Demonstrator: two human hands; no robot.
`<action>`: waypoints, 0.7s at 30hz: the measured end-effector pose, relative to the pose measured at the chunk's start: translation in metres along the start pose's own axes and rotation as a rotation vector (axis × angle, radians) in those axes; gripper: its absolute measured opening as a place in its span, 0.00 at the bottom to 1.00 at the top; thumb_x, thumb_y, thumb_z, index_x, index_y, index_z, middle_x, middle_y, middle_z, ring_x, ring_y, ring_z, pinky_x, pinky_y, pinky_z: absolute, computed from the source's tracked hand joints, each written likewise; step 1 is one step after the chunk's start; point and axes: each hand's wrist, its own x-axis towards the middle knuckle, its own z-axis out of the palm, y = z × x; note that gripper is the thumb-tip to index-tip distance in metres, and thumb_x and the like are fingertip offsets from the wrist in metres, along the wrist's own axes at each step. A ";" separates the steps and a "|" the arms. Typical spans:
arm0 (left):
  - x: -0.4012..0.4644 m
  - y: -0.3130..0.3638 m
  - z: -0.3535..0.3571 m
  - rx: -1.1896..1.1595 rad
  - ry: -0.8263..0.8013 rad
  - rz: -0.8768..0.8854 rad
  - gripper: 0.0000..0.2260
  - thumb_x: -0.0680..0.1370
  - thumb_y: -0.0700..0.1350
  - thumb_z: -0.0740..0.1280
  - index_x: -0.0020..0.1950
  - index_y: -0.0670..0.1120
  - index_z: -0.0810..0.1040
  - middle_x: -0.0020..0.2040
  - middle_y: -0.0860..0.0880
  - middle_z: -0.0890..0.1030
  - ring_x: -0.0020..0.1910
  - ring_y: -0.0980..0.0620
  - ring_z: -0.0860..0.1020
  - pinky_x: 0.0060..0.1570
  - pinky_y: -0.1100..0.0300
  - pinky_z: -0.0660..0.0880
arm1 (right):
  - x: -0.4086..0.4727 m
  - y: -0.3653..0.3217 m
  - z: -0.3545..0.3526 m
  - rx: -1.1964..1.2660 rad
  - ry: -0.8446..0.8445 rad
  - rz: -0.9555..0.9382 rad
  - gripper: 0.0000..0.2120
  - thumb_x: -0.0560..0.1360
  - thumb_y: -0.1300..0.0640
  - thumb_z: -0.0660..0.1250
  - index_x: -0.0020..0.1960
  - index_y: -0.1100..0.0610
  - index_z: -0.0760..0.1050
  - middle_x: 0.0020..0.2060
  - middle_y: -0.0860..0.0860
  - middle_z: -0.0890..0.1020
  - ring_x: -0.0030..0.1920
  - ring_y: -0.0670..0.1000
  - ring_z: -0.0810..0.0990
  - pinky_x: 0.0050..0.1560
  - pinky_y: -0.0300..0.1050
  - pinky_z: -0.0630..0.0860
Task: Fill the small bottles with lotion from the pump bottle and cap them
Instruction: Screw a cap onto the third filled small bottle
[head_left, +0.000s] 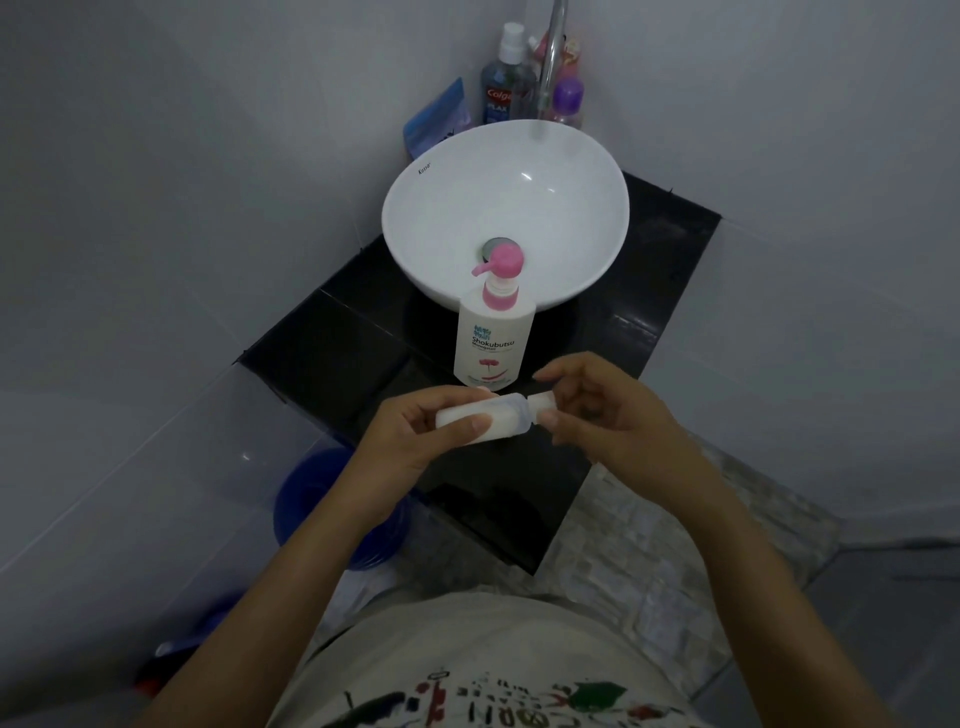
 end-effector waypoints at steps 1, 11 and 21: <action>0.000 0.000 0.000 -0.004 -0.001 -0.003 0.15 0.67 0.48 0.70 0.53 0.50 0.82 0.52 0.53 0.83 0.52 0.58 0.80 0.47 0.66 0.77 | 0.000 0.001 -0.002 -0.008 -0.022 -0.013 0.09 0.73 0.60 0.69 0.53 0.52 0.76 0.41 0.50 0.81 0.37 0.46 0.80 0.35 0.30 0.73; 0.000 -0.006 -0.001 -0.045 0.008 -0.037 0.16 0.67 0.47 0.70 0.54 0.48 0.82 0.52 0.51 0.83 0.51 0.58 0.80 0.45 0.67 0.77 | 0.001 -0.001 0.006 0.054 0.005 0.032 0.06 0.72 0.59 0.69 0.50 0.54 0.78 0.35 0.52 0.82 0.29 0.48 0.79 0.25 0.39 0.73; -0.006 -0.015 -0.004 -0.102 0.041 0.047 0.14 0.65 0.42 0.71 0.51 0.47 0.82 0.50 0.56 0.85 0.52 0.57 0.81 0.47 0.67 0.78 | 0.002 0.009 0.034 0.209 0.164 0.105 0.09 0.75 0.60 0.66 0.50 0.66 0.77 0.28 0.52 0.76 0.20 0.41 0.71 0.21 0.30 0.65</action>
